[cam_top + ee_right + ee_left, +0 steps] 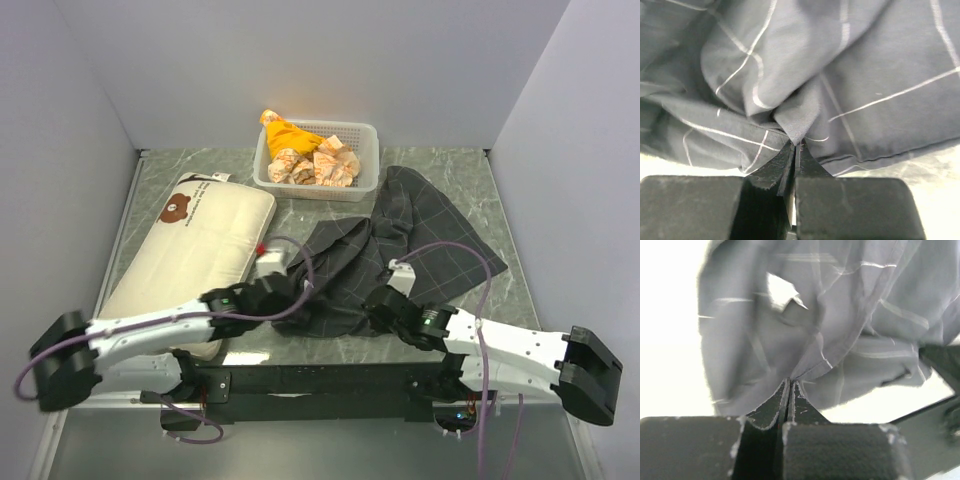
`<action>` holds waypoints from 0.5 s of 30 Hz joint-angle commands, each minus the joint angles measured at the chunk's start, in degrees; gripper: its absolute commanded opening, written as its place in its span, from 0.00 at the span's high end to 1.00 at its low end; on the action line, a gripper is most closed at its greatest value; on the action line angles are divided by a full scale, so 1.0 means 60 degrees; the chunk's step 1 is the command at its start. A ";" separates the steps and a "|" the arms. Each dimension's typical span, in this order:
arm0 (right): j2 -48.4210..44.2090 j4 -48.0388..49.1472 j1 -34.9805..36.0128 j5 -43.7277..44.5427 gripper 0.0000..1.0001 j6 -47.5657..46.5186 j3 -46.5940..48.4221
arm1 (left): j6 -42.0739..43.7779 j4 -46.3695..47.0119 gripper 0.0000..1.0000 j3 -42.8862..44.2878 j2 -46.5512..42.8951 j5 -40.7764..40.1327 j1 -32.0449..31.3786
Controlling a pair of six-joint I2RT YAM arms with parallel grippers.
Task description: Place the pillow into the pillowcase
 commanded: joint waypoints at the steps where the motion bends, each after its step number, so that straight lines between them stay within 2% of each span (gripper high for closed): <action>1: -0.0621 -0.0623 -0.0763 0.0043 1.00 0.0445 -0.0311 | -0.1247 0.0361 0.99 -0.1352 -0.1851 0.1507 0.1171; 4: -0.1163 -0.1147 -0.1189 -0.0398 1.00 0.0736 -0.0255 | -0.1336 0.0335 0.99 -0.1503 -0.2033 0.1918 0.1260; 8: -0.2653 -0.2978 -0.1410 0.0494 1.00 0.1469 0.0404 | -0.1044 0.0977 0.99 -0.1692 -0.1725 0.3161 0.1216; 9: -0.2949 -0.3359 -0.1425 0.0916 1.00 0.1601 0.0579 | -0.0840 0.1167 0.99 -0.1780 -0.1638 0.3904 0.1187; 12: -0.4018 -0.4402 -0.1440 0.1475 1.00 0.1940 0.1326 | -0.0459 0.2061 0.99 -0.1942 -0.1316 0.4525 0.0325; 15: -0.4431 -0.4637 -0.1440 0.1667 0.82 0.1589 0.1796 | 0.0229 0.2589 0.99 -0.1518 -0.0511 0.5287 -0.0846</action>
